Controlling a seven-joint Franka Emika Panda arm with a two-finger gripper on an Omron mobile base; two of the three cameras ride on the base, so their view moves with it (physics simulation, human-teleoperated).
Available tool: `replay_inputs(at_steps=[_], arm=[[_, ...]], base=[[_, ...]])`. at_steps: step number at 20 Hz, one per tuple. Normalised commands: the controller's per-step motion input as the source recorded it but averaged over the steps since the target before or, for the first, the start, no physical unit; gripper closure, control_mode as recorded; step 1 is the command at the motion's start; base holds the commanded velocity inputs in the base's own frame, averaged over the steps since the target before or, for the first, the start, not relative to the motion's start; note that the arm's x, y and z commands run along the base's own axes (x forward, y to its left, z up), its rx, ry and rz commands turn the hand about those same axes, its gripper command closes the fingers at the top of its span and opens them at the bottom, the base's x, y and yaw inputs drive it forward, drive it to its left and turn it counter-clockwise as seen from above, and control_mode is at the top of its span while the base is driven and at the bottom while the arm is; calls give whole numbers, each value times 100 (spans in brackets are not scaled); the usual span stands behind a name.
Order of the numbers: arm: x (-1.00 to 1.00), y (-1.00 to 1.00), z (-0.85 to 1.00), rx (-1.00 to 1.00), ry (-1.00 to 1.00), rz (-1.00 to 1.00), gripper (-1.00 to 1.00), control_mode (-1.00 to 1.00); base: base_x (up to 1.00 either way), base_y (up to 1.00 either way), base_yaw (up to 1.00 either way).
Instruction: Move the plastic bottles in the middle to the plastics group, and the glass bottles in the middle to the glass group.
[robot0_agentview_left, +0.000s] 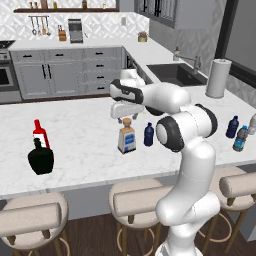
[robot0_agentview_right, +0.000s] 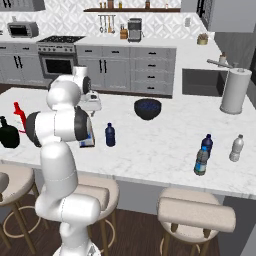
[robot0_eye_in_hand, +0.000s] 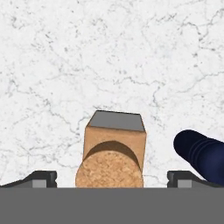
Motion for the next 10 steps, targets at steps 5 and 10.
replay_inputs(at_steps=[5,10], arm=[[0,0,-27,0,0,0,-100,-100],[0,0,-18,0,0,0,-100,-100]], base=[[0,0,0],[0,0,0]])
